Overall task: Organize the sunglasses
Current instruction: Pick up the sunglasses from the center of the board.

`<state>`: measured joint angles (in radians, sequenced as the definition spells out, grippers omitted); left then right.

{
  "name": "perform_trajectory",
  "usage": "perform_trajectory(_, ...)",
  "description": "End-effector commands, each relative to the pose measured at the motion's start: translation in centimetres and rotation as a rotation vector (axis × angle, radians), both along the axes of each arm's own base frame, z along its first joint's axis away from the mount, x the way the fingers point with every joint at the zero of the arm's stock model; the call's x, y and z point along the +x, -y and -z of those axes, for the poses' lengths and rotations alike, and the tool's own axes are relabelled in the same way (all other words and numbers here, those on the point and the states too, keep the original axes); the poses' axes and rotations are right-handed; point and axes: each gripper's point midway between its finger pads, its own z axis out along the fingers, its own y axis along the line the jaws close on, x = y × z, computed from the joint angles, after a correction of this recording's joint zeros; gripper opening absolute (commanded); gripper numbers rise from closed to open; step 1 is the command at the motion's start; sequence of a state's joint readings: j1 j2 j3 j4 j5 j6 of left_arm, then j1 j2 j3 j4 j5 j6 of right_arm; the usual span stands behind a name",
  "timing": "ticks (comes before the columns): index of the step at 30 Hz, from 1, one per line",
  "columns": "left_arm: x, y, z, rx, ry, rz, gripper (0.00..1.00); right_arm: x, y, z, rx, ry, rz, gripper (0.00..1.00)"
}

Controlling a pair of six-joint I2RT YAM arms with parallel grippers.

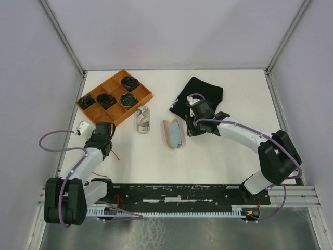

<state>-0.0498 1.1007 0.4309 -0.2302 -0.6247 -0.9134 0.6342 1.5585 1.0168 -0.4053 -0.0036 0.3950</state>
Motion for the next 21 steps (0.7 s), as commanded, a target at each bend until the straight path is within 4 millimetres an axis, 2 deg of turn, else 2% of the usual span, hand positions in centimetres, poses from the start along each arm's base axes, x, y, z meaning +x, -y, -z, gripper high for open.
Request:
perform_trajectory(1, -0.1, -1.4, -3.4, 0.033, 0.101, -0.099, 0.03, 0.6, -0.5, -2.5, 0.034, 0.064, -0.014, 0.43)
perform_trajectory(5, 0.6, -1.4, -7.5, 0.060, 0.188, -0.055, 0.03, 0.7, -0.1, -3.9, 0.050, 0.110, 0.002, 0.43)
perform_trajectory(7, 1.4, -0.8, -9.7, 0.064, 0.225, 0.013, 0.03, 0.9, 0.3, -4.6, 0.061, 0.146, 0.023, 0.43)
perform_trajectory(11, 3.8, 2.0, -14.0, 0.061, 0.301, 0.232, 0.03, 1.3, 1.3, -6.9, 0.095, 0.247, 0.089, 0.43)
perform_trajectory(15, 5.8, 7.2, -16.3, 0.064, 0.336, 0.486, 0.03, 1.3, 3.0, -10.1, 0.129, 0.356, 0.163, 0.43)
perform_trajectory(18, 6.1, 12.9, -17.9, 0.133, 0.349, 0.710, 0.03, 0.9, 4.5, -13.1, 0.160, 0.452, 0.213, 0.43)
perform_trajectory(21, 5.5, 19.0, -18.6, 0.155, 0.370, 0.947, 0.03, 0.4, 6.2, -16.1, 0.189, 0.551, 0.255, 0.44)
